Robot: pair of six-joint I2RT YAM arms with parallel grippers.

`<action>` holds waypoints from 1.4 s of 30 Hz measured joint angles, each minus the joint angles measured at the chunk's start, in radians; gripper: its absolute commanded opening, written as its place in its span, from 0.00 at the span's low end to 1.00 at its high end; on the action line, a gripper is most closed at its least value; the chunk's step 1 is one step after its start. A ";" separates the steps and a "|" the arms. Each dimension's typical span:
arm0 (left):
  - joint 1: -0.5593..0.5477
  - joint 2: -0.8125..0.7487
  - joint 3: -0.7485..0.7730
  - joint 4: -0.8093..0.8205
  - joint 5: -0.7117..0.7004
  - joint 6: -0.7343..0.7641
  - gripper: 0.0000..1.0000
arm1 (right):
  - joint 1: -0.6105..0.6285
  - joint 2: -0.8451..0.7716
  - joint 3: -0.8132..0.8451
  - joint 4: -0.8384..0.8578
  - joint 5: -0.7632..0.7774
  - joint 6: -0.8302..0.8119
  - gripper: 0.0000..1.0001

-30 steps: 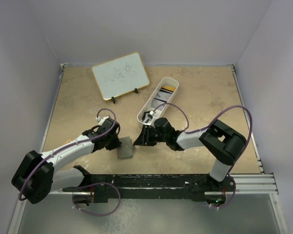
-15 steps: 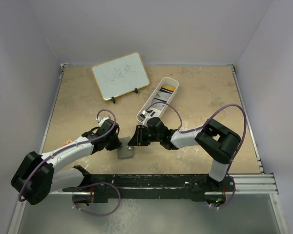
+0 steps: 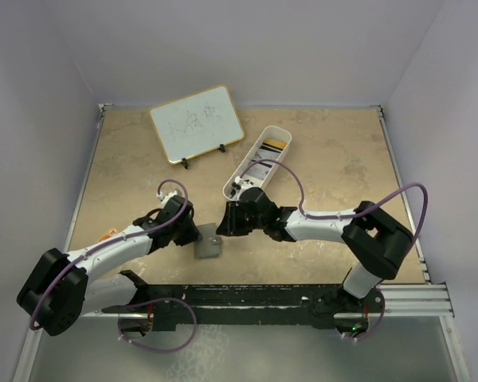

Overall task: Put the credit cards into the card holder
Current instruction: Close the card holder at the center of the board.

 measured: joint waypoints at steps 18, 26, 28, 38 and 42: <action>0.000 -0.002 -0.006 0.010 0.005 -0.012 0.19 | 0.060 0.013 -0.008 -0.027 0.061 0.016 0.25; 0.001 -0.008 -0.012 0.015 0.008 -0.015 0.19 | 0.060 0.053 0.002 -0.020 0.058 0.016 0.22; 0.002 -0.009 -0.012 0.015 0.009 -0.015 0.19 | 0.060 0.058 0.010 -0.022 0.055 0.016 0.22; 0.004 -0.014 -0.018 0.020 0.018 -0.022 0.19 | 0.060 0.074 0.056 -0.073 0.055 0.000 0.21; 0.004 -0.017 -0.021 0.024 0.021 -0.023 0.19 | 0.060 0.087 0.081 -0.105 0.055 -0.009 0.19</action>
